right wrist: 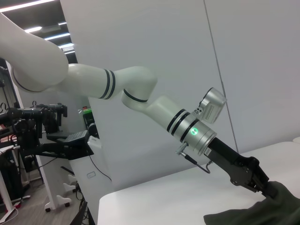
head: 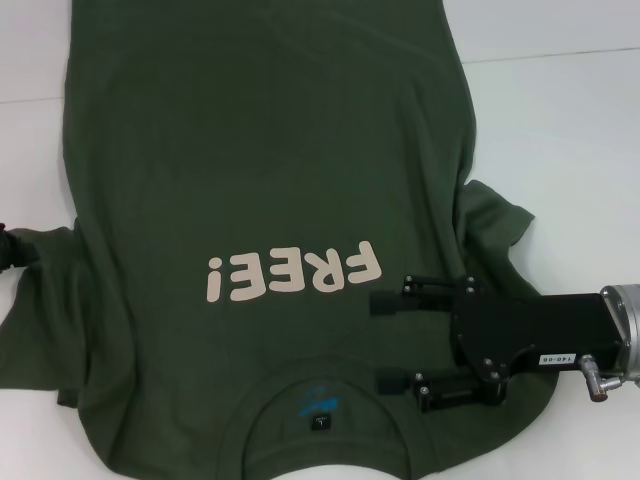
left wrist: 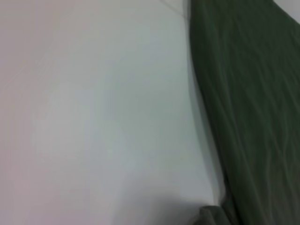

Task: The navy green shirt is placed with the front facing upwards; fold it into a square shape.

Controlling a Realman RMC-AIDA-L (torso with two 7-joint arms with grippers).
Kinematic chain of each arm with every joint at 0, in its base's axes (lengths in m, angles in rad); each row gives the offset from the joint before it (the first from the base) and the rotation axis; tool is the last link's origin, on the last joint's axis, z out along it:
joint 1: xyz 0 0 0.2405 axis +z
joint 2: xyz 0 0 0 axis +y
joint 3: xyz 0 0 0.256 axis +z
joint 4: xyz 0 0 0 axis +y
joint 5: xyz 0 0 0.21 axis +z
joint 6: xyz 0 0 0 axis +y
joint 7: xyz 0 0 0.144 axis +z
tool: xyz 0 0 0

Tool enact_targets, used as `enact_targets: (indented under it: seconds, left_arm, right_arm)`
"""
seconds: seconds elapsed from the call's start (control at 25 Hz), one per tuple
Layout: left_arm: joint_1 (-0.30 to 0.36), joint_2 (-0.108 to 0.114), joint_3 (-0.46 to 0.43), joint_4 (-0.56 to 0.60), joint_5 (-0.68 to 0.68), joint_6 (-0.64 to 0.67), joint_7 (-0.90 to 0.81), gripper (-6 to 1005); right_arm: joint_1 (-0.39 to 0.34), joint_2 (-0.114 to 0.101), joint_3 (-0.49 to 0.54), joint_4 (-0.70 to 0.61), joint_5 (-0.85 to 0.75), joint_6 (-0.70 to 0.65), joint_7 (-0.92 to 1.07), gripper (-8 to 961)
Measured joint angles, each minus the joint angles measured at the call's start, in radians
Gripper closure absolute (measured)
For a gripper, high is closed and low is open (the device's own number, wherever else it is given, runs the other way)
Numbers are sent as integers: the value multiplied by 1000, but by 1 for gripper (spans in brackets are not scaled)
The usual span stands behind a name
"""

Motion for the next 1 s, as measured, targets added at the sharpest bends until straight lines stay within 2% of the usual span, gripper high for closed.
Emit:
enact_targets:
  seconds: [0.04,0.12,0.4,0.64,1.0]
  left_arm:
    - [0,0,0,-1,4,1,-2,720]
    - [1,0,0,-3,6,5,-3,939]
    - [7,2,-12,-35,5,73,-3,976]
    - [11,-3,-59,-74,1,163,-3,975]
    - [0,-15,-79,-77,-23,162,-15,975]
  right_arm:
    - [0,0,0,0,0,0,0,97]
    - [0,0,0,0,-1,-1,0,97]
    - [1,1,0,0,-2,-3,0,96]
    - [1,2,0,0,-2,1,0,96]
    - [1,2,0,0,-2,3,-7,96]
